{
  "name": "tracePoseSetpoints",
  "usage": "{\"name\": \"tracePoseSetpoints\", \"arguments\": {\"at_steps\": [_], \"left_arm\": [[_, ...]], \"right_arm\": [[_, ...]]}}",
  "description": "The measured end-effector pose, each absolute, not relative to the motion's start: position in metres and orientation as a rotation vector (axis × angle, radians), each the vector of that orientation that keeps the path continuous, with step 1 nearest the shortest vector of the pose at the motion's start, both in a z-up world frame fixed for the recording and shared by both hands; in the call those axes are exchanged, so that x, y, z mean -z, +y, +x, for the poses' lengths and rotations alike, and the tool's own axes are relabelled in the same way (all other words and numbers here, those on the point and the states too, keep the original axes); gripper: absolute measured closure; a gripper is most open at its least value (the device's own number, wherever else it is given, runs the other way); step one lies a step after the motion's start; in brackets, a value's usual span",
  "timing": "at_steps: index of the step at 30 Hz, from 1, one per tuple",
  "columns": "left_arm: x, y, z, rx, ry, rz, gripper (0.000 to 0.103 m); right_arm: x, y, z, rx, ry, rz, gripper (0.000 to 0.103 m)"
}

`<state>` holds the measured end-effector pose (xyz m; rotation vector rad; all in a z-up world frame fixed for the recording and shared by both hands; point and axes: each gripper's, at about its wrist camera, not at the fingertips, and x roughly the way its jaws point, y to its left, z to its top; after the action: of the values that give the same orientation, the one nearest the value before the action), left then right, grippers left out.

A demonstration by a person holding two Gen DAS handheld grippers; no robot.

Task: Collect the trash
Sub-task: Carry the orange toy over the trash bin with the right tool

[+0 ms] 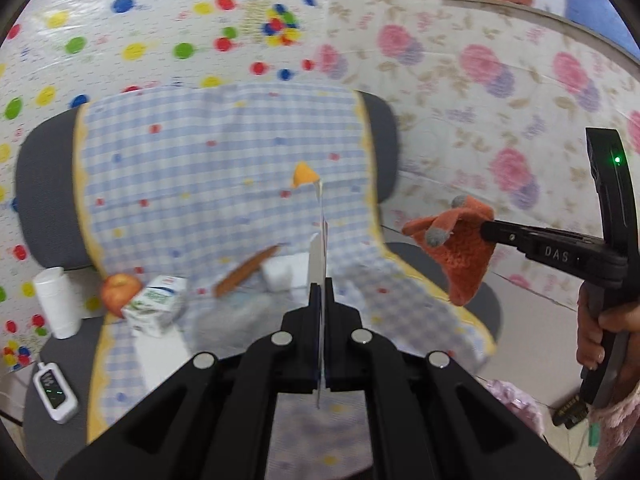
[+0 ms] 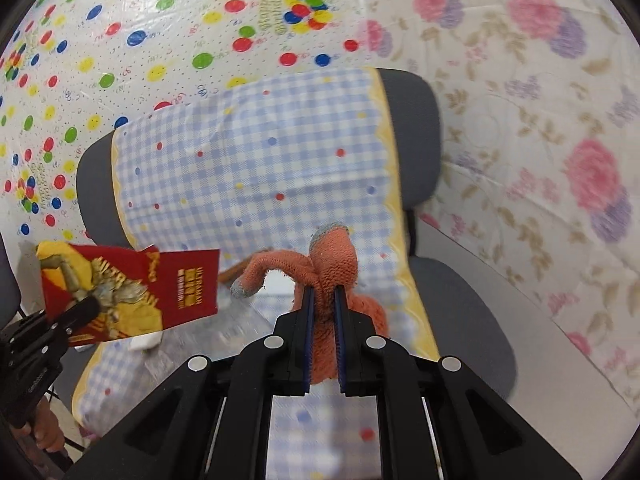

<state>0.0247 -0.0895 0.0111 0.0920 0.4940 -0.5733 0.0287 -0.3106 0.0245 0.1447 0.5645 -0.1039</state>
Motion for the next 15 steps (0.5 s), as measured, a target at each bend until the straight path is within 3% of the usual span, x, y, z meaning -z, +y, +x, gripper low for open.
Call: {"name": "tracePoseSetpoints", "arguments": {"at_steps": [15], "left_arm": [[0.047,-0.187,-0.093,0.866,0.568,0.191,0.103]], "right_arm": [[0.032,-0.36,-0.162,0.387,0.649,0.229,0.092]]}}
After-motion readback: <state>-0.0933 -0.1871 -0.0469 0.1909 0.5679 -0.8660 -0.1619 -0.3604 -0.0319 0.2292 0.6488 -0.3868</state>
